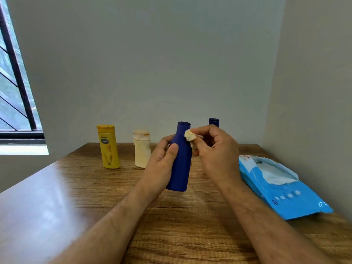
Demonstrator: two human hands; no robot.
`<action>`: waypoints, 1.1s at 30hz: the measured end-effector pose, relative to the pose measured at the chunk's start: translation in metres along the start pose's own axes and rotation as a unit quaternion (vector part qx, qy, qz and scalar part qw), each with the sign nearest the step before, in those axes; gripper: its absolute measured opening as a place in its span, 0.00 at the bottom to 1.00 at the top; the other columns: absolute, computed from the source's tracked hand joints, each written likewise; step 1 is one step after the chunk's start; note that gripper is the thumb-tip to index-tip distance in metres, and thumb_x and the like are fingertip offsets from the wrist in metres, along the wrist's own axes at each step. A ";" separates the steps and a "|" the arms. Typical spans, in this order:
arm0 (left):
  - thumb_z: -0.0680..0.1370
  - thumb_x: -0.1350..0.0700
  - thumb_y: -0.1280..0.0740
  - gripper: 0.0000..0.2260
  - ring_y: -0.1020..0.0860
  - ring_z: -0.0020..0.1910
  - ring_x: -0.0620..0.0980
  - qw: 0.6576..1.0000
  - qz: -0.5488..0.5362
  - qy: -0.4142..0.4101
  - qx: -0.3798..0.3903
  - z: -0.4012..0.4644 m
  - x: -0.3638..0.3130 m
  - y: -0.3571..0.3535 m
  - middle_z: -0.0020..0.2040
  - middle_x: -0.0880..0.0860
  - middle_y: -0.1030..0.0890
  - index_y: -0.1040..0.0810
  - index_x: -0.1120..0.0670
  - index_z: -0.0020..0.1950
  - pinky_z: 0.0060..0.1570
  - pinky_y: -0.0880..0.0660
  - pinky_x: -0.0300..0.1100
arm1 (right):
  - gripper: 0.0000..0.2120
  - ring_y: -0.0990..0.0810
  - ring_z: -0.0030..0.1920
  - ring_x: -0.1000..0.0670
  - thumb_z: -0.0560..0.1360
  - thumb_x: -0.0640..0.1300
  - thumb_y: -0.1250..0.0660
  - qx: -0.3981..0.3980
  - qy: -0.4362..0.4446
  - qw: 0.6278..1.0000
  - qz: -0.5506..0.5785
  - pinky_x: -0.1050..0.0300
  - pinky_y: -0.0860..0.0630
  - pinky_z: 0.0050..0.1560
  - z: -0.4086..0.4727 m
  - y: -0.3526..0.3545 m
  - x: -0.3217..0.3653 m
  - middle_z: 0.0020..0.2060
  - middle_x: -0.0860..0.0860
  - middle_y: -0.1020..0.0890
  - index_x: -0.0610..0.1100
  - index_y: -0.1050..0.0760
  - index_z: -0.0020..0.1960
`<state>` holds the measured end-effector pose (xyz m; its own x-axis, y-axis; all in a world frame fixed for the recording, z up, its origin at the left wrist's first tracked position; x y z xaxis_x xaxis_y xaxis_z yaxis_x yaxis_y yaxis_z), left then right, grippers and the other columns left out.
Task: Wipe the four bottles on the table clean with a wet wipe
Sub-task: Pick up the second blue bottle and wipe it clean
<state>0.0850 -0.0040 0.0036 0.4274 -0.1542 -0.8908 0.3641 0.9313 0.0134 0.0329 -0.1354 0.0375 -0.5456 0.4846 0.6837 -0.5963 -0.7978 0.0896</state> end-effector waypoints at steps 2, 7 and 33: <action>0.83 0.48 0.41 0.13 0.18 0.52 0.52 0.998 0.055 -0.037 -0.002 0.000 0.000 0.001 0.55 0.48 0.18 0.29 0.45 0.67 0.51 0.19 0.51 | 0.05 0.19 0.44 0.59 0.75 0.46 0.28 -0.005 0.040 0.999 -0.028 0.70 0.22 0.41 -0.001 0.000 0.002 0.42 0.61 0.19 0.55 0.22 0.47; 0.82 0.54 0.36 0.14 0.19 0.52 0.45 0.982 0.144 -0.118 -0.023 -0.004 -0.003 0.002 0.55 0.46 0.19 0.31 0.48 0.67 0.52 0.22 0.39 | 0.06 0.22 0.48 0.61 0.75 0.39 0.28 0.009 0.158 0.983 -0.094 0.73 0.26 0.46 -0.006 -0.003 0.005 0.46 0.57 0.21 0.48 0.18 0.50; 0.81 0.53 0.34 0.14 0.22 0.54 0.42 0.949 0.251 -0.185 -0.039 -0.004 -0.004 0.001 0.57 0.46 0.22 0.30 0.48 0.66 0.51 0.23 0.37 | 0.08 0.22 0.48 0.63 0.75 0.37 0.29 -0.043 0.184 0.977 -0.100 0.74 0.26 0.46 -0.009 -0.005 0.006 0.46 0.57 0.21 0.45 0.19 0.52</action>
<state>0.0806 -0.0009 0.0053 0.7980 0.2240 -0.5595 -0.0194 0.9375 0.3475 0.0272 -0.1254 0.0342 -0.5783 0.7371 0.3497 -0.7517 -0.6480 0.1227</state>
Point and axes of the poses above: each hand's wrist, its own z-axis towards the middle knuckle, its own y-axis out of the back of the hand, x = y × z, the point moved 2 cm from there along z, towards the middle knuckle
